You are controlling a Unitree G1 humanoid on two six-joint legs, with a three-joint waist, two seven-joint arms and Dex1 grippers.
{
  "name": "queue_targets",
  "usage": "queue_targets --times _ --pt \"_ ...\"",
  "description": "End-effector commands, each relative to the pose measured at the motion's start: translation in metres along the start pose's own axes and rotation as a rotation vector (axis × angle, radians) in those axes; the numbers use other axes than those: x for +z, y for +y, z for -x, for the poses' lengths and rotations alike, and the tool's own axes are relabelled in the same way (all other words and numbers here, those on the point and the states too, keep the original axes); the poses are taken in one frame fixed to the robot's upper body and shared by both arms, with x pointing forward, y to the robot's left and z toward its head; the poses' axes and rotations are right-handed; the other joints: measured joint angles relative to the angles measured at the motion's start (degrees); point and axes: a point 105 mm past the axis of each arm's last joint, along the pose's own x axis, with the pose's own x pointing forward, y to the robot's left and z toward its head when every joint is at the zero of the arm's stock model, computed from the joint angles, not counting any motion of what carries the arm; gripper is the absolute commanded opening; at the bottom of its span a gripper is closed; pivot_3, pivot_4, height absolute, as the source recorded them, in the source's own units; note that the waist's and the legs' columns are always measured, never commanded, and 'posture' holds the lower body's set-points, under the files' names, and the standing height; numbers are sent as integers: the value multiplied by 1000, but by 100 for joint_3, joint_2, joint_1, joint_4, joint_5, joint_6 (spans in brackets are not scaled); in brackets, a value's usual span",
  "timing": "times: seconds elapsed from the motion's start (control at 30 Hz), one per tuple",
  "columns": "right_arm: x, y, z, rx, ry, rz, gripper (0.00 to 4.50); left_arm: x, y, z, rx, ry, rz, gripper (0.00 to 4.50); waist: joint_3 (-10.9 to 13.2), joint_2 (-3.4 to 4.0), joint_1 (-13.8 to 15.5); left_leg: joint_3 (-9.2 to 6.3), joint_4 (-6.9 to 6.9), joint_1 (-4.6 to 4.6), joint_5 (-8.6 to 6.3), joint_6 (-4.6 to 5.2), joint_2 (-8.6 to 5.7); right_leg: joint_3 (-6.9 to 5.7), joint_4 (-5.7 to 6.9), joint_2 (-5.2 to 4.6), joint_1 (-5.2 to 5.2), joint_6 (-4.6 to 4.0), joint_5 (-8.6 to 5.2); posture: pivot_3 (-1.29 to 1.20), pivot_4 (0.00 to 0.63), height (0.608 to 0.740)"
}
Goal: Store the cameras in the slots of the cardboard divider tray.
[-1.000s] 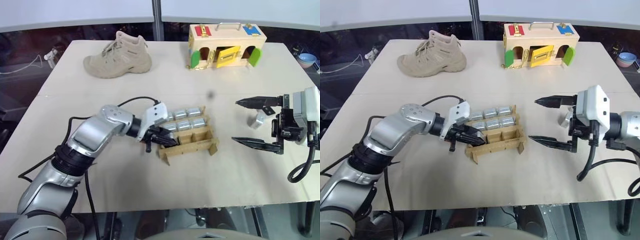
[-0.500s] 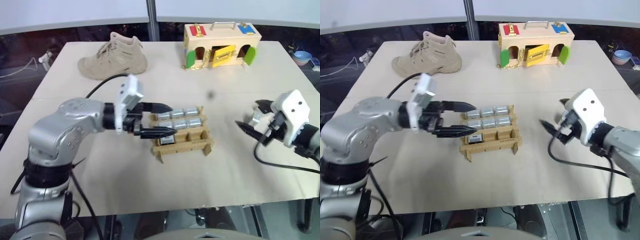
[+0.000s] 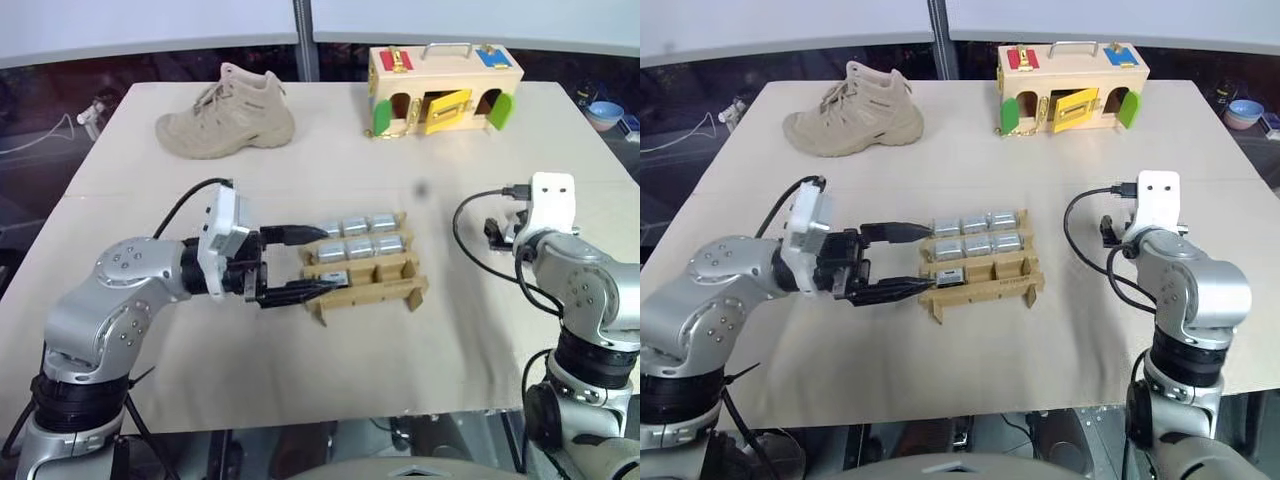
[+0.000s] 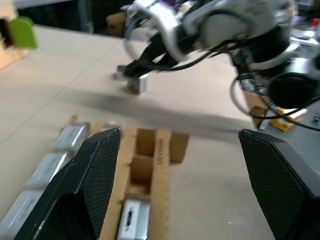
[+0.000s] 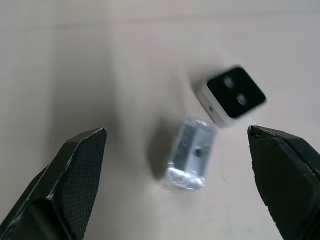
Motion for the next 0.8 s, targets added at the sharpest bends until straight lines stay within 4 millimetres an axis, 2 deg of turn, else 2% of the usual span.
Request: queue_targets --times 0.03,0.07,0.2,0.37,0.4,0.5,0.53,0.57,0.6,0.63,0.7,0.8 --pt "6 -5 -2 -23 -6 -40 4500 19 -4 8 -25 -71 -59 3883 0 1 -12 0 0 -2 0 0 0 0 0 0 -2 0 0 0 150 740" --pt "6 -5 -3 -24 -3 -41 4500 20 -4 8 -28 -72 -64 3883 1 2 -19 1 -1 -1 0 0 0 1 0 0 -2 0 0 0 150 740" --pt "5 -2 -7 -3 9 -49 3291 26 -2 9 -21 -97 -77 3981 2 4 -29 0 -1 2 0 1 -3 0 3 2 -1 0 0 0 150 740" --pt "4 -2 -9 8 15 -40 949 29 0 7 -7 -115 -83 3981 2 4 -31 0 -1 1 0 1 -3 1 3 2 -1 1 0 0 150 740" --pt "4 -3 -9 13 17 -29 695 29 0 7 0 -122 -79 3981 2 4 -30 0 -1 1 -1 1 -3 1 2 2 -1 1 0 0 150 740" --pt "8 -2 -5 55 -20 24 694 29 -1 6 10 -133 -70 3981 2 4 -27 0 -2 1 -1 1 -3 1 1 2 -1 1 -1 0 150 740" --pt "19 2 -1 99 -106 75 694 28 -1 7 23 -137 -65 3981 2 5 -22 0 -2 1 -1 1 -3 1 1 2 -1 1 -1 0 150 740" --pt "37 13 9 192 -250 152 694 24 0 8 44 -138 -61 3981 3 6 -23 -1 -3 0 -1 1 -3 0 -1 2 -1 1 -1 0 150 740" --pt "48 35 26 364 -372 244 694 18 0 11 70 -131 -62 3981 5 10 -31 0 -6 0 -1 1 -3 0 -5 1 -1 2 -1 0 150 740" --pt "48 64 48 606 -457 348 694 11 1 14 110 -135 -56 3981 10 22 -50 3 -9 1 -1 2 -3 3 -8 2 -2 2 -1 0 150 740" --pt "38 94 79 893 -542 564 694 -1 4 24 205 -161 -4 3981 14 29 -155 18 -23 7 -2 3 4 15 -25 4 -2 5 -1 0 150 740" --pt "25 108 90 1098 -526 664 694 -12 -5 34 198 -165 -4 3981 10 6 -188 12 -25 9 -2 3 29 8 -36 29 0 4 0 0 150 740"
